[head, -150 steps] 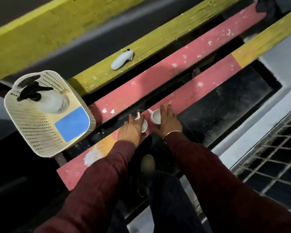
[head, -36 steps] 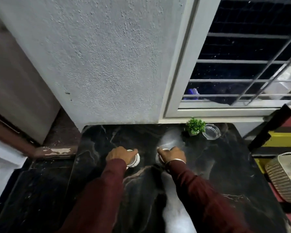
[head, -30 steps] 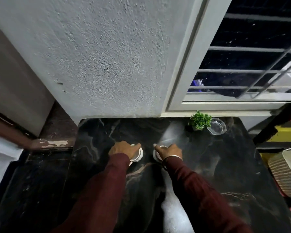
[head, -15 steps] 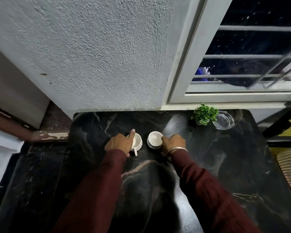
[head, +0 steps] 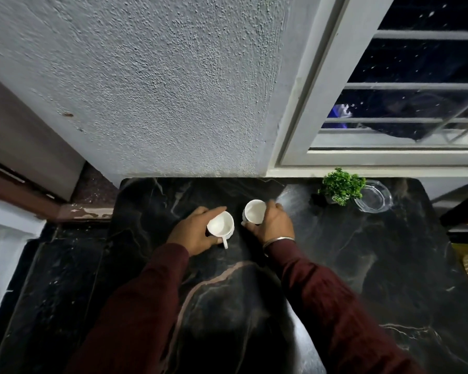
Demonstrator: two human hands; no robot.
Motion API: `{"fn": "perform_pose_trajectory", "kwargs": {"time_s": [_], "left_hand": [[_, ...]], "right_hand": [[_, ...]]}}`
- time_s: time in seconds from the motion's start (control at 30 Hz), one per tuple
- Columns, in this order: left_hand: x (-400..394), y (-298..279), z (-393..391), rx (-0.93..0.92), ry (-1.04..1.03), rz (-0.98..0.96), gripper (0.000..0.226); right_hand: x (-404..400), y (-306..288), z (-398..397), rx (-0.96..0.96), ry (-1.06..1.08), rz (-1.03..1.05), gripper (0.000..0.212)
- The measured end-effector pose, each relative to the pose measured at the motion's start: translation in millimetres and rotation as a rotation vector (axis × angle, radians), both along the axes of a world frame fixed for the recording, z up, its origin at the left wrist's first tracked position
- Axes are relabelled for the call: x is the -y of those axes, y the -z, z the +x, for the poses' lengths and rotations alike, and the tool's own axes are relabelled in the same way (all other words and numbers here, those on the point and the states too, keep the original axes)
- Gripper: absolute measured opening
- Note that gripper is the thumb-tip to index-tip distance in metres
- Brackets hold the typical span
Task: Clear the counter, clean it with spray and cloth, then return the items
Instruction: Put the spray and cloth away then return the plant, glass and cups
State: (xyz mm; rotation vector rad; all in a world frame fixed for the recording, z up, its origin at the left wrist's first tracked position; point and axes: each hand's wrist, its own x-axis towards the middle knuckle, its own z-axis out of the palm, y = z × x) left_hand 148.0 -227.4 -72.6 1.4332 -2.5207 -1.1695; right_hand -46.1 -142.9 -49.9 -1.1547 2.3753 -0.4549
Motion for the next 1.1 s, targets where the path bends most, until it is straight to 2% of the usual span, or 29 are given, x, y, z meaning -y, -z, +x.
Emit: {"fn": "perform_pose_trajectory", "kwargs": {"time_s": [0.1, 0.23, 0.33, 0.5, 0.67, 0.97, 1.1], "left_hand": [[21.9, 0.6, -16.5, 0.035, -0.014, -0.075, 0.084], [57.4, -7.0, -33.1, 0.012, -0.008, -0.163, 0.091], [67.1, -14.4, -36.3, -0.029, -0.026, -0.147, 0.095], [63.3, -6.2, -41.2, -0.022, 0.003, -0.146, 0.093], [59.4, -4.6, -50.3, 0.010, -0.112, -0.177, 0.084], [52.0, -3.9, -58.3, 0.007, -0.216, -0.202, 0.075], [52.2, -8.4, -58.1, 0.024, -0.229, -0.242, 0.076]], "right_hand": [[27.9, 1.1, -5.3, 0.024, 0.093, -0.052, 0.075], [55.6, 0.7, -15.9, 0.032, 0.084, -0.132, 0.073], [60.4, 2.5, -21.4, 0.005, 0.077, -0.220, 0.070], [62.3, 9.8, -23.4, -0.052, 0.017, -0.145, 0.054], [58.9, 13.0, -22.6, -0.063, 0.014, -0.174, 0.049], [57.2, 15.8, -24.0, -0.059, -0.011, -0.161, 0.051], [54.8, 11.7, -21.8, -0.174, -0.046, -0.105, 0.059]]}}
